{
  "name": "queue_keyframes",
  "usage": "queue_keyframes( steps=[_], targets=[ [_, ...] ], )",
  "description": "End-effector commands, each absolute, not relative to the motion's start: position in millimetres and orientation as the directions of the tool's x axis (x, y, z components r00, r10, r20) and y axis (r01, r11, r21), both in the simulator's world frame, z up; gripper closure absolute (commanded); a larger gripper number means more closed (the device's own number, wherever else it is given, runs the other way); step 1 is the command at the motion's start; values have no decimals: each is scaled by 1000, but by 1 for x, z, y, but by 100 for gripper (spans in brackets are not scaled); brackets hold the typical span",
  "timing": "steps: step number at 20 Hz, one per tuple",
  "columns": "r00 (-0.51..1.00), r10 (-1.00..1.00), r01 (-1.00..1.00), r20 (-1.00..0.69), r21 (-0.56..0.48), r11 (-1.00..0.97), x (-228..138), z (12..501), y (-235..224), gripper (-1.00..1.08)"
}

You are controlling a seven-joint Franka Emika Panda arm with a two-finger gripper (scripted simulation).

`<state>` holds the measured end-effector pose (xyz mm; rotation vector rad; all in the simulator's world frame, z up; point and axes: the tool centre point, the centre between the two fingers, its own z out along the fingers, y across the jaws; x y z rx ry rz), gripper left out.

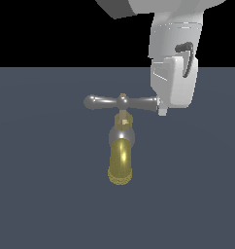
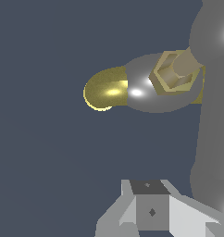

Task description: Turn on the faucet by rotating a designated handle.

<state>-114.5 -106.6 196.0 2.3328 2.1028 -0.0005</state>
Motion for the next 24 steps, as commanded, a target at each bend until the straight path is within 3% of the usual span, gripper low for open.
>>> queue_keyframes(
  steps=[1,24],
  targets=[
    [103,995,995,-1,1,-103,-109,196,-108,108],
    [102,995,995,0,0,-102,-54,196,-121,108]
  ],
)
